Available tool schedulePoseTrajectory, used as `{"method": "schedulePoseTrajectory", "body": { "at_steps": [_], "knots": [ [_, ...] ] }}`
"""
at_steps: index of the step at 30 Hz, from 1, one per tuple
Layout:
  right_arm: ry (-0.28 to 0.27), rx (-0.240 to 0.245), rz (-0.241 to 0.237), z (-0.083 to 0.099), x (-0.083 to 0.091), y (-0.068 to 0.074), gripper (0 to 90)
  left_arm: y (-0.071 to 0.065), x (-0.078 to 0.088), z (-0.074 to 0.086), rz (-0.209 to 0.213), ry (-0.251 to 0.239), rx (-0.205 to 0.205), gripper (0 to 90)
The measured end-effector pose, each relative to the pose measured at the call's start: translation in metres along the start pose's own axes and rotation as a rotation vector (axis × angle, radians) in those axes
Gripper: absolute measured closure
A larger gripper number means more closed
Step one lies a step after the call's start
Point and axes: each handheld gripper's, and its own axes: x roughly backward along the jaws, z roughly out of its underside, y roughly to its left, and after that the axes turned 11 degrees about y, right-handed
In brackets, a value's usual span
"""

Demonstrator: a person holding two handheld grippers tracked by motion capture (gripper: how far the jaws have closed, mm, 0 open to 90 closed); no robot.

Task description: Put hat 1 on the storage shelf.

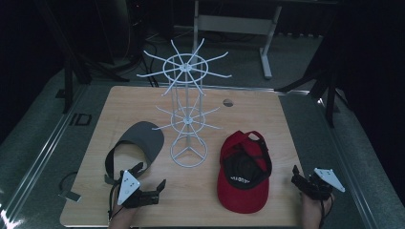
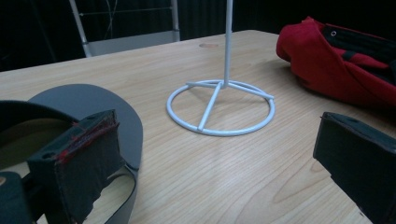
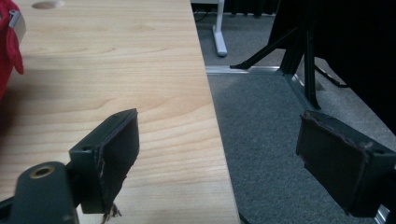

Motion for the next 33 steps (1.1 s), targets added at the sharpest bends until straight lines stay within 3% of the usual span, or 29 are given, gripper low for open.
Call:
{"method": "schedulePoseTrajectory", "body": {
  "at_steps": [8, 15, 22, 23, 26, 28, 33],
  "knots": [
    [0.017, -0.011, 0.017, 0.0, 0.002, -0.001, 13.7, -0.003, -0.003, 0.0, -0.009, -0.009, -0.001, 1.2],
    [0.023, 0.025, -0.022, -0.004, 0.005, 0.001, 13.6, -0.002, -0.002, -0.001, -0.021, -0.018, 0.023, 1.2],
    [0.054, 0.063, -0.188, -0.031, 0.015, 0.01, 10.7, -0.004, 0.001, -0.002, 0.028, -0.047, 0.049, 1.2],
    [0.05, 0.076, -0.184, -0.034, 0.016, 0.013, 10.8, -0.005, 0.002, -0.002, 0.036, -0.052, 0.051, 1.1],
    [0.063, 0.095, -0.248, -0.042, 0.017, 0.018, 11.1, -0.008, 0.002, -0.003, 0.065, -0.055, 0.071, 1.2],
    [0.066, 0.095, -0.276, -0.047, 0.015, 0.022, 11.3, -0.009, 0.002, -0.003, 0.055, -0.024, 0.058, 1.2],
    [0.092, 0.139, -0.327, -0.057, 0.006, 0.035, 12.6, -0.01, 0.002, -0.004, 0.072, -0.016, 0.062, 1.7]
  ]
}}
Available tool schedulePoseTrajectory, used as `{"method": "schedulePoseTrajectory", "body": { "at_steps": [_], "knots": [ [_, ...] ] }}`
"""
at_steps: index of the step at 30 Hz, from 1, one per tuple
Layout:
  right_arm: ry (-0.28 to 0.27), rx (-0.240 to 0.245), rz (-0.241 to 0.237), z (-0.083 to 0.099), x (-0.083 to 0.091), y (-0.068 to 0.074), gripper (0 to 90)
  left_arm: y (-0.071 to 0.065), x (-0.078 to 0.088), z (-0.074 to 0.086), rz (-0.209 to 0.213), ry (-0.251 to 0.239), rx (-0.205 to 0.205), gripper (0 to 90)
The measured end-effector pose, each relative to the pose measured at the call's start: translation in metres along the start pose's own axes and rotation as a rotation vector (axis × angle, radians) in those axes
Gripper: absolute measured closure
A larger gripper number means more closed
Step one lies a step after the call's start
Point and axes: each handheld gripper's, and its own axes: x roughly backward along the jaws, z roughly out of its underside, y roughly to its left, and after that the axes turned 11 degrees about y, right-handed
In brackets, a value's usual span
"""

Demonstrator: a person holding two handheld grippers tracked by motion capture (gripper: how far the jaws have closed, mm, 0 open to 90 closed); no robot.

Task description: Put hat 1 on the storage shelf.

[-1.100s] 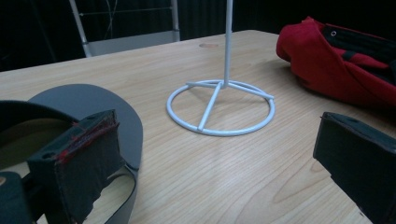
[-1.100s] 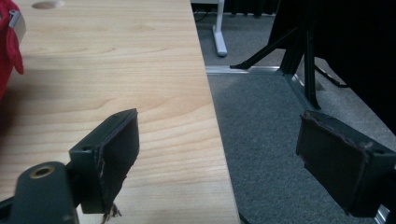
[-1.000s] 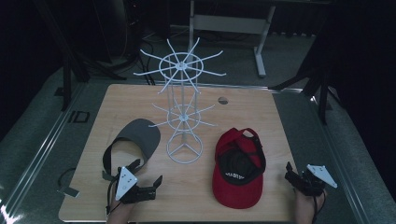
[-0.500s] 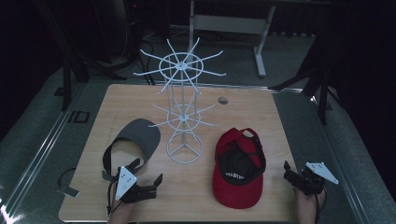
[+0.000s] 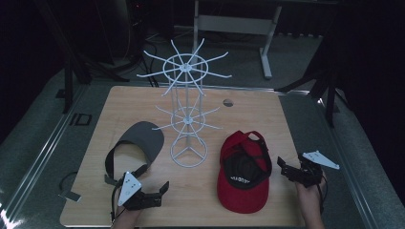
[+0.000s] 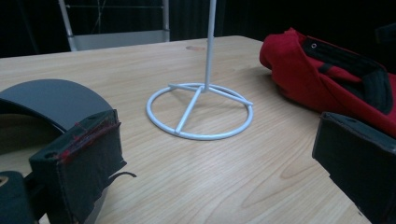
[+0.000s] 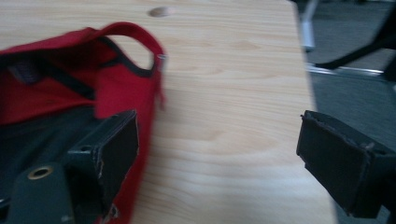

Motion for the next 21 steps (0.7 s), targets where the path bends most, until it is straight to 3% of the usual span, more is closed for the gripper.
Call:
{"method": "schedulePoseTrajectory", "body": {
  "at_steps": [2, 7, 11, 15, 18, 21],
  "knots": [
    [0.01, 0.026, -0.013, -0.005, -0.004, 0.004, 12.6, 0.0, 0.0, 0.0, 0.02, -0.004, 0.012, 1.7],
    [0.051, 0.083, -0.055, -0.018, -0.016, 0.012, 15.2, -0.003, 0.0, -0.001, 0.021, -0.001, -0.014, 1.7],
    [0.066, 0.099, -0.111, -0.027, -0.026, 0.017, 14.7, -0.004, 0.0, -0.001, 0.041, 0.011, 0.003, 1.7],
    [0.1, 0.111, -0.154, -0.034, -0.038, 0.023, 13.3, -0.005, -0.001, -0.001, 0.021, 0.025, -0.021, 1.7],
    [0.134, 0.128, -0.151, -0.037, -0.05, 0.028, 13.5, -0.004, -0.001, -0.001, 0.037, 0.011, -0.01, 1.7],
    [0.16, 0.154, -0.134, -0.038, -0.061, 0.033, 13.7, -0.004, -0.001, -0.001, 0.025, 0.012, -0.015, 1.7]
  ]
}}
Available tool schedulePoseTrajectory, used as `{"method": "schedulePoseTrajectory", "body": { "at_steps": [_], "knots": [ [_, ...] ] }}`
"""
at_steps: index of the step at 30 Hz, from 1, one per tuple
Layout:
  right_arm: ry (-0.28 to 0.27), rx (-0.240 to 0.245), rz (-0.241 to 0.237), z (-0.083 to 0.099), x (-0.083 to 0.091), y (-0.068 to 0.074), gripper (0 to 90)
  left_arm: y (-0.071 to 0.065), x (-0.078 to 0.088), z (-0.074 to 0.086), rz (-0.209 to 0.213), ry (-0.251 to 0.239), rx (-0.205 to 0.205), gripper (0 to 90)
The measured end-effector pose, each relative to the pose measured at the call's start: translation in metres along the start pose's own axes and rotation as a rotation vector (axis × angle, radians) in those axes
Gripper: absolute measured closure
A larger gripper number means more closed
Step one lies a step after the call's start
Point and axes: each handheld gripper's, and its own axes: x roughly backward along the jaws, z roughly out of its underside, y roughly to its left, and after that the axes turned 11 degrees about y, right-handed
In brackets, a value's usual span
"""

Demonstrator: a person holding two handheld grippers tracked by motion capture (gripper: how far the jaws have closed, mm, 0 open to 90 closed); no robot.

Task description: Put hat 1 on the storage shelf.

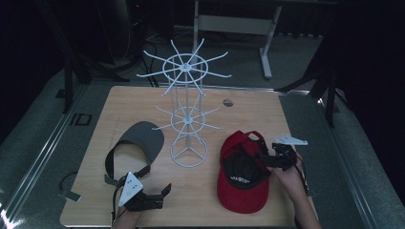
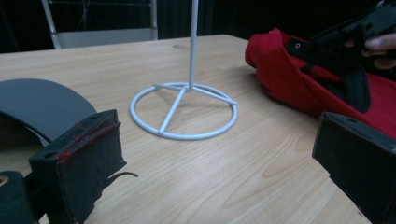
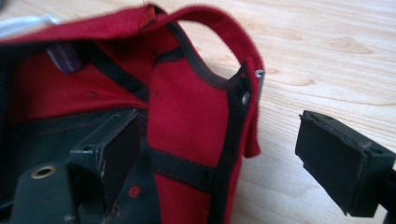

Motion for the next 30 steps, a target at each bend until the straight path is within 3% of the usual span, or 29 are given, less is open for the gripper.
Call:
{"method": "schedulePoseTrajectory", "body": {
  "at_steps": [5, 11, 18, 23, 26, 28, 30],
  "knots": [
    [0.044, 0.031, 0.008, 0.0, -0.013, 0.007, 17.2, 0.001, 0.0, 0.0, 0.004, 0.0, 0.003, 1.7],
    [0.086, 0.113, 0.046, 0.004, -0.018, 0.016, 36.0, 0.0, 0.001, 0.0, -0.007, 0.008, -0.004, 1.7],
    [0.127, 0.121, 0.041, 0.009, -0.025, 0.021, 40.6, 0.0, 0.001, 0.0, -0.006, 0.007, 0.0, 1.7],
    [0.121, 0.128, 0.041, 0.013, -0.028, 0.024, 57.9, 0.0, 0.001, 0.0, -0.01, 0.003, 0.002, 1.7],
    [0.13, 0.148, 0.036, 0.012, -0.027, 0.026, 78.7, 0.0, 0.001, 0.0, -0.012, 0.008, -0.005, 1.7],
    [0.126, 0.15, 0.062, 0.01, -0.022, 0.026, 82.3, 0.0, 0.001, 0.0, -0.014, 0.008, -0.004, 1.7],
    [0.11, 0.136, 0.056, 0.008, -0.018, 0.024, 83.1, 0.0, 0.001, 0.0, -0.015, 0.007, -0.003, 1.7]
  ]
}}
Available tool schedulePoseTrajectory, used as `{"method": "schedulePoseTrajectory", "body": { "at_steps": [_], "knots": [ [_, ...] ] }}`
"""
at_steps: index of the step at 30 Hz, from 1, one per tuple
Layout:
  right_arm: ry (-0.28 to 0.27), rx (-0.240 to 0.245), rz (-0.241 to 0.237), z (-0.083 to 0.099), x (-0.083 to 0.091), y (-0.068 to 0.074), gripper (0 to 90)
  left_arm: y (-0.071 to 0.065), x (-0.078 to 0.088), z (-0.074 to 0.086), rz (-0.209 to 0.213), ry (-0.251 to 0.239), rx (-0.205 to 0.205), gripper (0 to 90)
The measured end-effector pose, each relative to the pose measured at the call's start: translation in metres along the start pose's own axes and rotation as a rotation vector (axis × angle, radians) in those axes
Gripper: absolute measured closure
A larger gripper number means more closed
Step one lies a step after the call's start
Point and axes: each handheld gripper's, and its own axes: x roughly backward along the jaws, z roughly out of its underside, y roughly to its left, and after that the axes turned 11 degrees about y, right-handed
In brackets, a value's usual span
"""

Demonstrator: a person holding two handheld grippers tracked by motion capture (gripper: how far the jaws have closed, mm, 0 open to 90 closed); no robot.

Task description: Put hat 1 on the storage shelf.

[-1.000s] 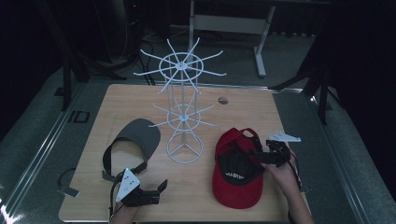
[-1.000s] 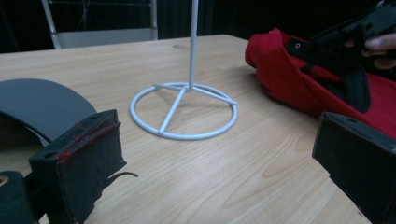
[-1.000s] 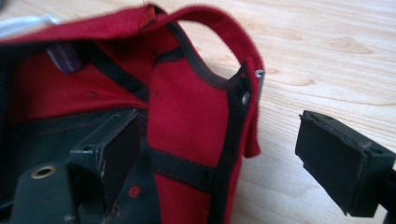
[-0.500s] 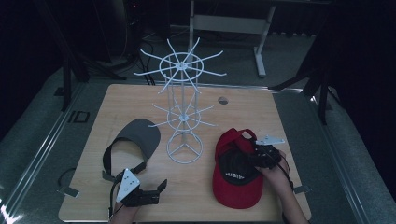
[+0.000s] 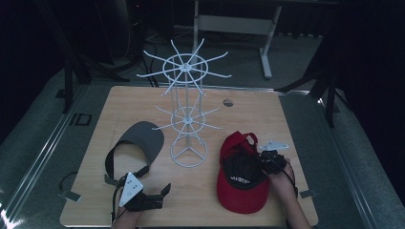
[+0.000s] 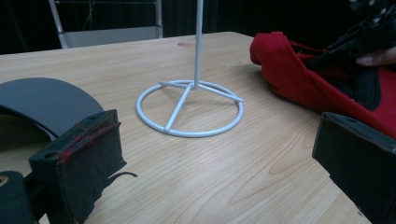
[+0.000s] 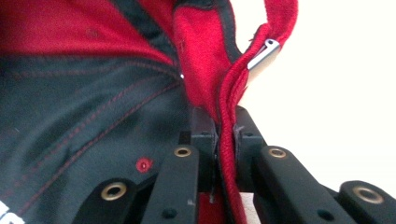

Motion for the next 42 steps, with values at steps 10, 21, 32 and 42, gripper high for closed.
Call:
{"method": "schedulePoseTrajectory", "body": {
  "at_steps": [10, 21, 32, 42],
  "knots": [
    [-0.041, -0.035, 0.008, -0.008, 0.03, -0.006, 83.8, -0.001, -0.001, 0.0, -0.007, -0.013, 0.003, 1.7],
    [-0.136, -0.038, 0.015, -0.025, 0.075, 0.001, 83.8, 0.001, -0.001, 0.0, -0.025, 0.004, 0.012, 1.7],
    [-0.242, -0.047, 0.028, -0.038, 0.121, 0.006, 83.7, -0.002, -0.003, -0.001, 0.018, 0.019, -0.036, 1.7],
    [-0.293, -0.064, 0.029, -0.039, 0.146, 0.003, 83.6, -0.009, -0.001, -0.014, 0.15, 0.048, -0.055, 1.7]
  ]
}}
